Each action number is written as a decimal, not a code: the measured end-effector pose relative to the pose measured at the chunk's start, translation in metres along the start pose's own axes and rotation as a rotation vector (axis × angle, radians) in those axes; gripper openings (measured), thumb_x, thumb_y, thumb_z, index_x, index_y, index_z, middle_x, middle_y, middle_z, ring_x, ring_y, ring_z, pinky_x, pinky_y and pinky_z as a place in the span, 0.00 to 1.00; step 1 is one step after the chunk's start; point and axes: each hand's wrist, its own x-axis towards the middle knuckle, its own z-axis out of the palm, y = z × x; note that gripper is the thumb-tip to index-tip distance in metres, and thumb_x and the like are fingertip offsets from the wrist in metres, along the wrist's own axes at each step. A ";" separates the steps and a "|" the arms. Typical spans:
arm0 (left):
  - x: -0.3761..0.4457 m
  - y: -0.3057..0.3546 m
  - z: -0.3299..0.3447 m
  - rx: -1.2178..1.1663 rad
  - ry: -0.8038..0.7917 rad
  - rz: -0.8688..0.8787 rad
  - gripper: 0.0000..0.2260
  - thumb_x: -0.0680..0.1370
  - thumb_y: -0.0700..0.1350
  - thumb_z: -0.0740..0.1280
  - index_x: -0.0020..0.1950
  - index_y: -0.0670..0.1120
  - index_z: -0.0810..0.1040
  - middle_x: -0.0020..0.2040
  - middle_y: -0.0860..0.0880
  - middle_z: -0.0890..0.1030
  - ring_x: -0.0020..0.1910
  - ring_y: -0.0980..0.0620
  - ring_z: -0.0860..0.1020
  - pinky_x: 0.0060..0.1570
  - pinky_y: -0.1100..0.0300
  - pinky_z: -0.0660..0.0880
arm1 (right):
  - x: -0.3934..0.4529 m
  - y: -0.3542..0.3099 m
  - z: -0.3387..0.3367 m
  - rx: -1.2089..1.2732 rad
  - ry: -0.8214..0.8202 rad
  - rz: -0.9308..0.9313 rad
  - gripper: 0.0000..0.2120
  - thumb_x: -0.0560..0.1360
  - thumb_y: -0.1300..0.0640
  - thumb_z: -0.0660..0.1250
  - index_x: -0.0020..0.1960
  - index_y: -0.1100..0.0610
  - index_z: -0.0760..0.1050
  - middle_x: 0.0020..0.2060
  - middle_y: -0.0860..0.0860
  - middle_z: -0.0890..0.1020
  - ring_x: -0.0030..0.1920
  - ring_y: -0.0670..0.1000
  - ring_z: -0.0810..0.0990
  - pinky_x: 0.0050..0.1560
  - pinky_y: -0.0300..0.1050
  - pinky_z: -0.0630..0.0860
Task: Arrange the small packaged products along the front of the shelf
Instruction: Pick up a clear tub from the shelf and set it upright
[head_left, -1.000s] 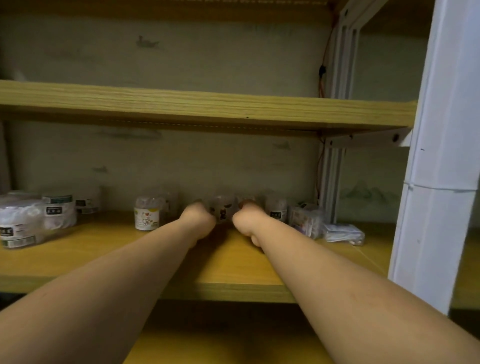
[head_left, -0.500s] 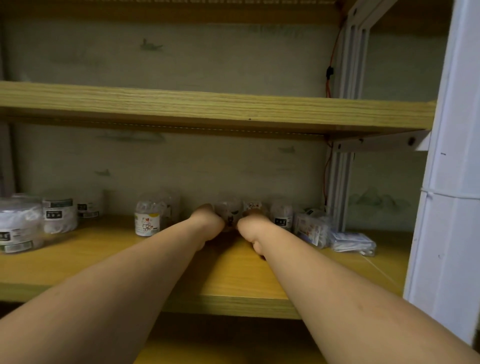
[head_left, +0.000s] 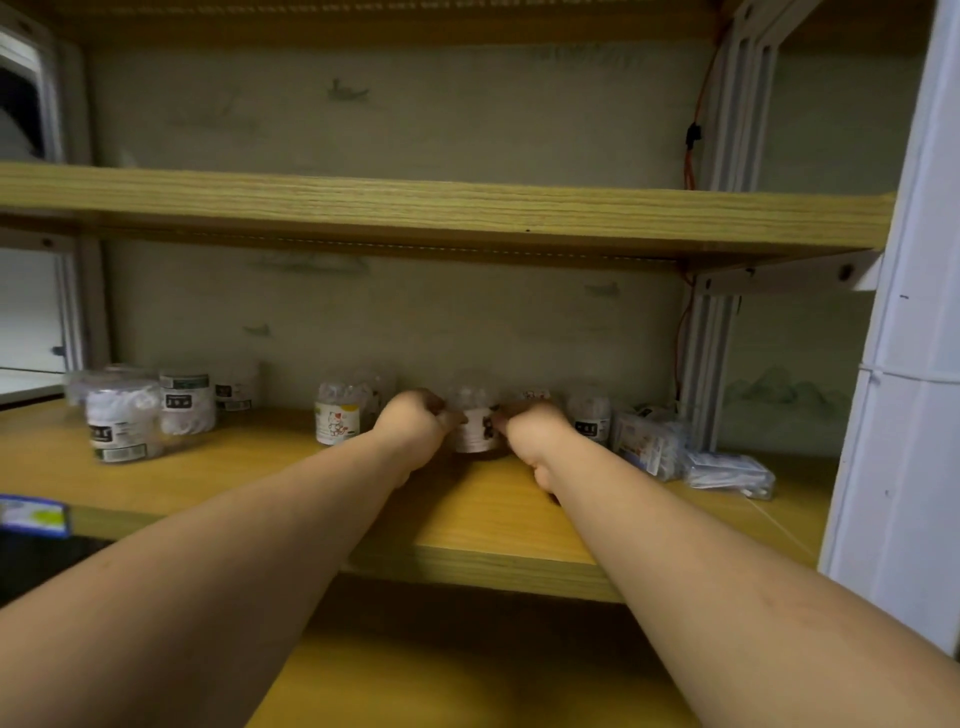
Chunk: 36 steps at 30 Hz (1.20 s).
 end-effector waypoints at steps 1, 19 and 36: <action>-0.002 -0.001 -0.005 -0.028 0.007 0.002 0.13 0.77 0.51 0.70 0.58 0.45 0.79 0.51 0.44 0.83 0.47 0.45 0.82 0.48 0.53 0.79 | -0.002 -0.001 0.001 0.032 0.001 -0.034 0.11 0.81 0.59 0.63 0.62 0.59 0.75 0.57 0.58 0.80 0.52 0.56 0.78 0.46 0.43 0.72; -0.009 -0.059 -0.169 -0.212 -0.085 0.040 0.16 0.77 0.42 0.72 0.64 0.39 0.77 0.54 0.42 0.83 0.49 0.48 0.83 0.48 0.56 0.82 | -0.044 -0.067 0.132 0.144 -0.073 -0.221 0.16 0.79 0.62 0.67 0.65 0.64 0.76 0.59 0.58 0.82 0.59 0.56 0.81 0.65 0.54 0.75; -0.005 -0.089 -0.175 -0.184 -0.304 0.174 0.18 0.76 0.45 0.72 0.65 0.43 0.78 0.55 0.46 0.83 0.49 0.48 0.83 0.52 0.48 0.82 | -0.075 -0.058 0.156 0.010 0.185 -0.052 0.13 0.79 0.60 0.67 0.62 0.60 0.78 0.51 0.54 0.84 0.53 0.53 0.83 0.59 0.52 0.80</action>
